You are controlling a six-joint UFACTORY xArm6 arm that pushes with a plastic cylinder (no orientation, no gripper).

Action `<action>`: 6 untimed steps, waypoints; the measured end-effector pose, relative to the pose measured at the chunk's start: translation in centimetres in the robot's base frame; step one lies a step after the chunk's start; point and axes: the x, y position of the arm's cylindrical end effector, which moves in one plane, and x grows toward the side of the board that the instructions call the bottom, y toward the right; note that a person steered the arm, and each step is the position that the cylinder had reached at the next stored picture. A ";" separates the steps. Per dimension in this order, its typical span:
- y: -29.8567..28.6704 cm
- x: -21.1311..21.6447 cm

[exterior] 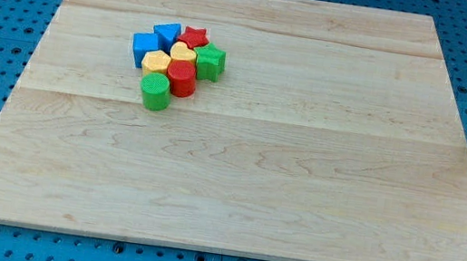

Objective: Point your arm closer to the green circle

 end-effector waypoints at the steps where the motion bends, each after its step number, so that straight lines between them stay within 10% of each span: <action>1: 0.9 3.5; 6: -29.7 6.2</action>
